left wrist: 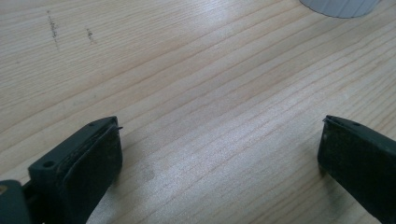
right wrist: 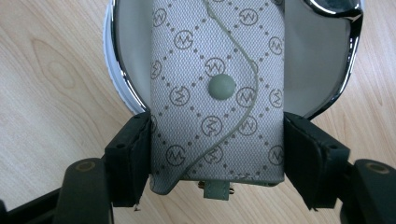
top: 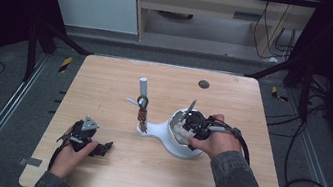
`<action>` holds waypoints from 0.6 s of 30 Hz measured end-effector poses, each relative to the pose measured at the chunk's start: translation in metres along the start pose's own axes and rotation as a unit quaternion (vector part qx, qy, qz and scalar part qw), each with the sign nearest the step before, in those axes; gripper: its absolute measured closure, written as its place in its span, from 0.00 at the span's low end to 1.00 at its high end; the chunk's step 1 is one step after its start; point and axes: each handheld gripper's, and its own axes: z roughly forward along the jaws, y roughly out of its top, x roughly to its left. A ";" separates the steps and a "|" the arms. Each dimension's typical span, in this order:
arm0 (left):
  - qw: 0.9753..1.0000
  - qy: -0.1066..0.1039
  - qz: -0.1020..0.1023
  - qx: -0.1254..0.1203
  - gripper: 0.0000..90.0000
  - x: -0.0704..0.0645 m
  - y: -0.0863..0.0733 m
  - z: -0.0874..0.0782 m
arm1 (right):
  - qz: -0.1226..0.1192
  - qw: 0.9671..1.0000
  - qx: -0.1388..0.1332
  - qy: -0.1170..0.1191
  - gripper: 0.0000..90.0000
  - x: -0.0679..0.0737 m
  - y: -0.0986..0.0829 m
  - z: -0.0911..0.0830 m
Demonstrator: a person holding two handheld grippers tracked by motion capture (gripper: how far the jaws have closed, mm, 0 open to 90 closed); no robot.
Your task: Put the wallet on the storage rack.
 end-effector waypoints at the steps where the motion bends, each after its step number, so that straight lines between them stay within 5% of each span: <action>1: 1.000 0.000 0.000 0.000 0.00 0.000 0.000 0.000 | 0.002 1.000 0.001 0.000 0.34 0.000 0.000 0.000; 11: 1.000 0.000 0.000 0.000 0.00 0.000 0.000 0.000 | 0.002 1.000 -0.001 0.004 0.33 0.001 0.003 0.004; 18: 1.000 0.000 0.001 0.000 0.00 0.000 0.000 0.000 | 0.021 1.000 -0.020 0.009 0.22 0.002 0.003 0.003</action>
